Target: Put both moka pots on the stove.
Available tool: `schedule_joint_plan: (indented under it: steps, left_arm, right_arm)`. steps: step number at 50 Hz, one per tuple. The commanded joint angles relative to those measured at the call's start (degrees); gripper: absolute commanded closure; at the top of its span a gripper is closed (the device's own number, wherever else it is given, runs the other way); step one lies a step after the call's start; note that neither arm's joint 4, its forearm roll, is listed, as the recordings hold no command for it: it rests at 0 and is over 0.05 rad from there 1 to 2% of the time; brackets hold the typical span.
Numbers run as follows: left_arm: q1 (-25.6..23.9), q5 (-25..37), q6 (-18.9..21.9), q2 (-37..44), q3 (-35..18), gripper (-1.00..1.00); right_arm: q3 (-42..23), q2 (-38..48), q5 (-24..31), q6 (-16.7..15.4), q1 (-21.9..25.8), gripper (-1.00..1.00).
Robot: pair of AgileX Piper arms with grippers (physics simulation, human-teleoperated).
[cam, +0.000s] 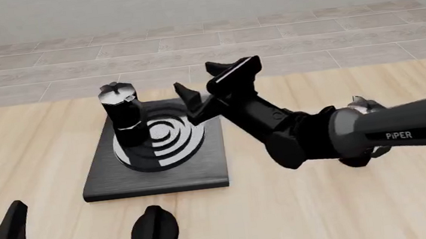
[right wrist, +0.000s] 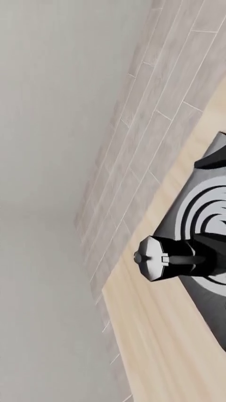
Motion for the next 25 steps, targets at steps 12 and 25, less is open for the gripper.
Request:
schedule_joint_plan:
  steps: [12,25]
  left_arm:
    - [0.0,0.0,0.0,0.0,0.0,-1.00]
    - [0.0,0.0,0.0,0.0,0.0,-1.00]
  right_arm:
    - [10.1,-10.2,-0.7,0.6,-2.2,-1.00]
    - [15.4,-19.7,2.9,-0.9,-2.9,-1.00]
